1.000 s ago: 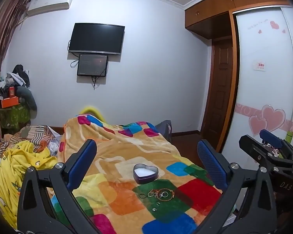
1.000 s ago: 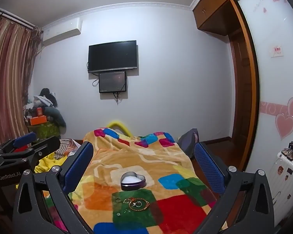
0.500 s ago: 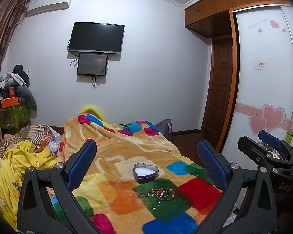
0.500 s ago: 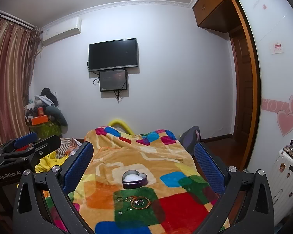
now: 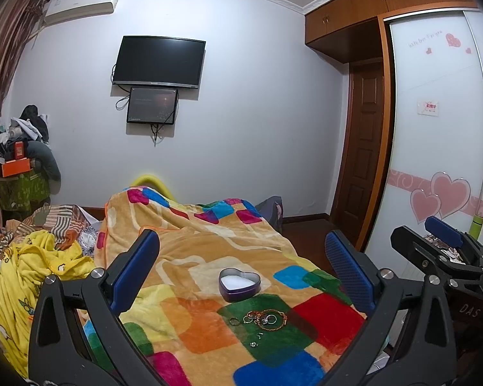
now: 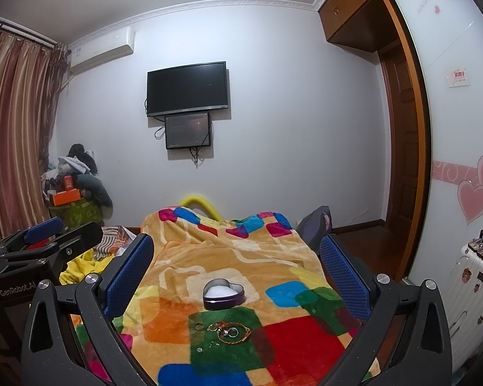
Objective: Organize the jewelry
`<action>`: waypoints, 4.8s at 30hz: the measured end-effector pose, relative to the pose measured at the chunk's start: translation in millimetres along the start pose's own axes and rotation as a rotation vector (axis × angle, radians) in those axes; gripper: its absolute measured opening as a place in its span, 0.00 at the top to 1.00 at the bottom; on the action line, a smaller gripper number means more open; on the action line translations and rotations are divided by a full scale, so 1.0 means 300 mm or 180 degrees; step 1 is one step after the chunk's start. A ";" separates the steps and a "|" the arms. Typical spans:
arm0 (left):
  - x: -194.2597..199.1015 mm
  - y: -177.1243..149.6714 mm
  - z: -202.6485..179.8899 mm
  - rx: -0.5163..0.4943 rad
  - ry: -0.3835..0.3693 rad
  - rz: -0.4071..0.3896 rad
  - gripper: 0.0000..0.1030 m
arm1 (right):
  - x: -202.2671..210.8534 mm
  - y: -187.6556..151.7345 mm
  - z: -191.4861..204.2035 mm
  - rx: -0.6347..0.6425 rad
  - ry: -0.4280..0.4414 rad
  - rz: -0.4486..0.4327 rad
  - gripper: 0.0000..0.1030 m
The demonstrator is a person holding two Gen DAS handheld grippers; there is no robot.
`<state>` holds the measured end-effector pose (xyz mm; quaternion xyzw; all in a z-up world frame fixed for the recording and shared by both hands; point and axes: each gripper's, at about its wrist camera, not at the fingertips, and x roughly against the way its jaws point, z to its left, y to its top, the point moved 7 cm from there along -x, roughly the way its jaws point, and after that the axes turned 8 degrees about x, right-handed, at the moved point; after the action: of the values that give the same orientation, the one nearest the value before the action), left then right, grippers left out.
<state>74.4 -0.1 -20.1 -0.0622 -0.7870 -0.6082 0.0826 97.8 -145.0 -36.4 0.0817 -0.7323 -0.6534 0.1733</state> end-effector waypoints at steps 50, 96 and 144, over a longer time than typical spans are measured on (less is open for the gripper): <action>-0.087 -0.037 0.023 0.0029 0.0037 0.0205 0.00 | -0.043 -0.011 -0.017 -0.0028 0.0027 0.0183 0.00; -0.731 -0.708 0.163 -0.0004 -0.0150 0.2424 0.62 | -0.553 -0.676 -0.019 -0.0077 0.0710 0.2356 0.81; -0.673 -0.367 0.191 0.0062 -0.0080 0.1580 0.80 | -0.605 -0.324 0.018 -0.0005 0.0558 0.1518 0.93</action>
<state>247.1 27.9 -179.9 -0.2604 -0.7544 -0.5609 0.2203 253.7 -89.9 -159.4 -0.0372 -0.7126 -0.5851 0.3854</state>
